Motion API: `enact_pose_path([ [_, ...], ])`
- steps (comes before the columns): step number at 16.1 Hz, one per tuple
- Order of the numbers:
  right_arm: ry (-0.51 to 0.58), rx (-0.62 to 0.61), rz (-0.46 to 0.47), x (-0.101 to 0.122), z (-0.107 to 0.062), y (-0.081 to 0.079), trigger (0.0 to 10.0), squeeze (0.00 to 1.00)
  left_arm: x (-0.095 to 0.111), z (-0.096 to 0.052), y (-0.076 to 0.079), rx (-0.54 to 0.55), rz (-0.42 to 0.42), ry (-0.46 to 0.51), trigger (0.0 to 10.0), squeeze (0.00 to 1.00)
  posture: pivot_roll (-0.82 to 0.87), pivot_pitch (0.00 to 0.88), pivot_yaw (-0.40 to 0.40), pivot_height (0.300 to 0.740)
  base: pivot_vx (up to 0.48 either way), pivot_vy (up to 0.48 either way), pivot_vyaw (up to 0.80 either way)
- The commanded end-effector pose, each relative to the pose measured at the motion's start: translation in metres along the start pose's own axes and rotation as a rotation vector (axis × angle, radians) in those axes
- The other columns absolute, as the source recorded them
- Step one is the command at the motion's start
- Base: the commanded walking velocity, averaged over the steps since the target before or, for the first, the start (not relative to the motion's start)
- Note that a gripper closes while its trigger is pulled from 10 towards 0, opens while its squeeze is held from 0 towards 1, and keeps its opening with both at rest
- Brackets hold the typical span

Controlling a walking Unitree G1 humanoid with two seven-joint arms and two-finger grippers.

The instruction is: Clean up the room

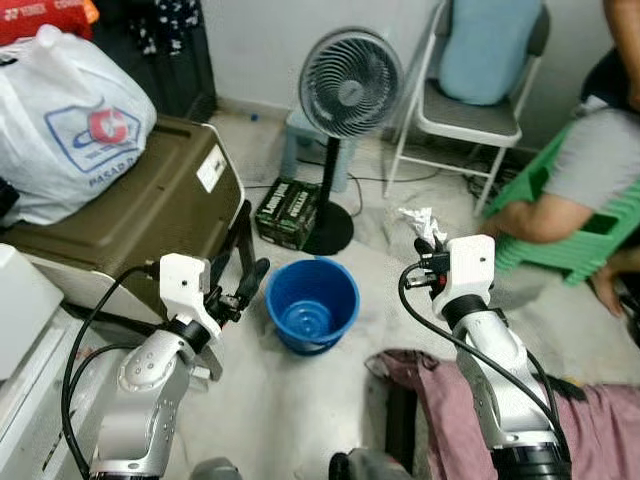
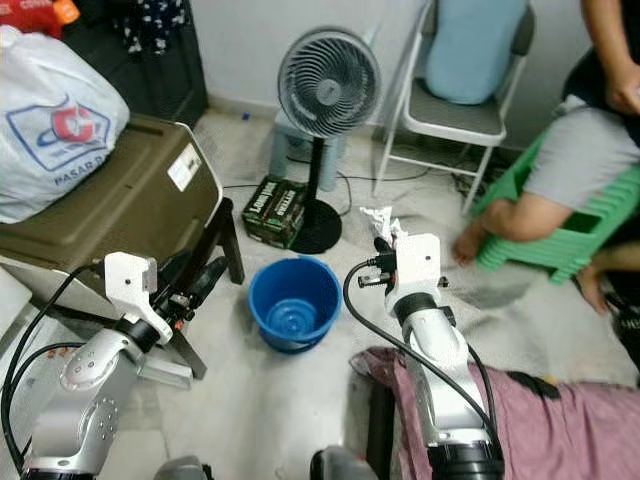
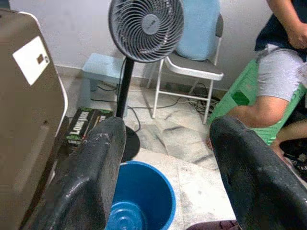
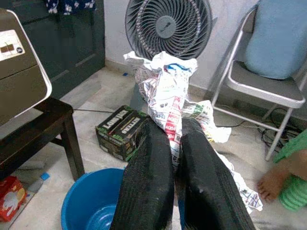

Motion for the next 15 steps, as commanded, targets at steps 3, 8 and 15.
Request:
enact_pose_path([
  [3,0.016,0.019,-0.006,0.0046,0.0047,-0.0051,10.0,0.0,0.0007,0.0008,0.0022,-0.007,-0.004,-0.001,10.0,0.0,-0.01,0.094,-0.063,0.74,0.334,0.0,0.0],
  [8,0.023,0.026,-0.011,0.0066,0.0064,-0.0074,10.0,0.0,0.0009,0.0014,0.0018,-0.004,-0.005,-0.002,10.0,0.0,-0.01,0.101,-0.063,0.74,0.337,0.0,0.61],
  [15,0.027,0.031,-0.008,0.0071,0.0079,-0.0088,10.0,0.0,0.0007,0.003,0.003,-0.006,-0.004,-0.003,10.0,0.0,-0.01,0.103,-0.066,0.74,0.341,0.0,0.2],
])
Point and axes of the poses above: a point about 5 cm out from each wrist's last joint towards the gripper, its own z axis pointing out of the wrist towards the gripper, its own x axis along the axis of the wrist's last joint, y = z × x, the point moved 4 cm from there along z, pointing out of the wrist towards the gripper, and after that the axes turned 1 degree about z, right-handed, at the moved point
